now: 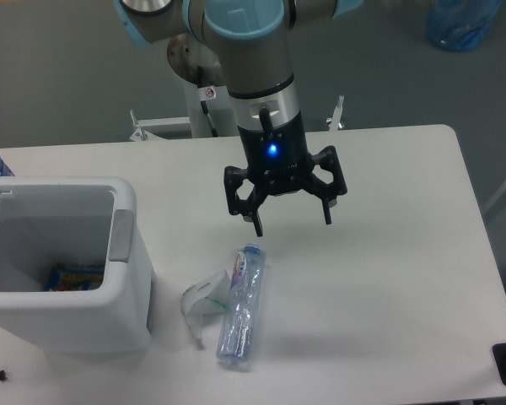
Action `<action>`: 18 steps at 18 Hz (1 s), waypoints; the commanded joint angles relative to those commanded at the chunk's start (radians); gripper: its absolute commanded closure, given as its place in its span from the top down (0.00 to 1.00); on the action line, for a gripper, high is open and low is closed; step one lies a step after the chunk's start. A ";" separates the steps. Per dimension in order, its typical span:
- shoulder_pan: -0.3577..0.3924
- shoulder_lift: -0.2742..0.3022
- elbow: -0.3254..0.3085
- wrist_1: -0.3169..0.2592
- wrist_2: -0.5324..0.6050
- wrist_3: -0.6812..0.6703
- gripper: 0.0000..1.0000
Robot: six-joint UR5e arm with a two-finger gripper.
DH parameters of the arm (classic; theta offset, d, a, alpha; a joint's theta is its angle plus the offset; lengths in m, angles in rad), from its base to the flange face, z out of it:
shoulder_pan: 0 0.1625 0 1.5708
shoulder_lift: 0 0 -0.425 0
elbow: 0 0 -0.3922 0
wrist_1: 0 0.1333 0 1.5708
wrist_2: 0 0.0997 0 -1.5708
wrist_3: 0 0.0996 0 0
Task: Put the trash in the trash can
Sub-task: 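Lower the open gripper toward the crumpled clear plastic bag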
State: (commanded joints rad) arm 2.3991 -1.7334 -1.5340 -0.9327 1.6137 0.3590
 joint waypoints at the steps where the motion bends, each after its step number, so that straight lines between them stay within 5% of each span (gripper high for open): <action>1: -0.002 0.000 0.000 0.002 0.000 0.000 1.00; 9: 0.011 -0.009 0.006 0.009 -0.008 0.026 1.00; 13: 0.020 -0.035 0.000 0.081 -0.003 -0.044 1.00; 18: 0.017 -0.057 -0.014 0.092 -0.012 -0.089 1.00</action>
State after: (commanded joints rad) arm 2.4160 -1.7901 -1.5478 -0.8407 1.6015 0.2698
